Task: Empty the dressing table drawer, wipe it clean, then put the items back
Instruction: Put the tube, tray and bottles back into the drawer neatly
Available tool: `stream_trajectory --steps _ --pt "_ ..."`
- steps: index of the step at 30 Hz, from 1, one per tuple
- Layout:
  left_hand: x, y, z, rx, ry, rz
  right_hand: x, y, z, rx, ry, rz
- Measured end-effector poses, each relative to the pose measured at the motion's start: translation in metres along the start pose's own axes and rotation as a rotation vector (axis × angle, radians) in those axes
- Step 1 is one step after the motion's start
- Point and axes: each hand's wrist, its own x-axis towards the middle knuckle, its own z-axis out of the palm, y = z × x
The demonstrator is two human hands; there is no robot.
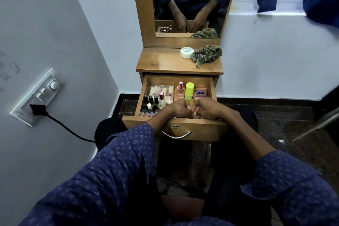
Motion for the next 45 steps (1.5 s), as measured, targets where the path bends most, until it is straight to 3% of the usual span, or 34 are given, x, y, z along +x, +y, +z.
stream_trajectory --steps 7,12,17,21,26,30,38,45 --pt "0.009 0.012 0.010 -0.079 -0.101 -0.052 -0.007 0.016 0.000 0.269 0.227 -0.017" --pt "0.024 0.006 0.017 0.004 -0.087 -0.048 -0.008 0.016 -0.009 0.279 0.364 -0.053" --pt "0.007 0.009 0.005 -0.019 -0.106 -0.027 -0.006 0.019 -0.008 0.276 0.379 -0.072" --pt "-0.001 -0.002 -0.012 -0.192 -0.027 -0.062 -0.005 0.020 -0.002 0.283 0.381 -0.085" --pt "-0.014 -0.011 -0.031 -0.281 0.067 0.024 0.000 0.016 0.001 0.278 0.398 -0.101" --pt "-0.023 -0.014 -0.032 -0.291 0.148 0.116 0.003 0.012 0.002 0.178 0.350 -0.138" --pt "-0.057 -0.025 -0.050 -0.145 0.388 0.362 0.011 -0.010 0.015 0.243 0.207 -0.229" --pt "-0.072 -0.059 -0.072 -0.132 0.759 0.288 0.036 -0.043 0.041 0.177 0.138 -0.203"
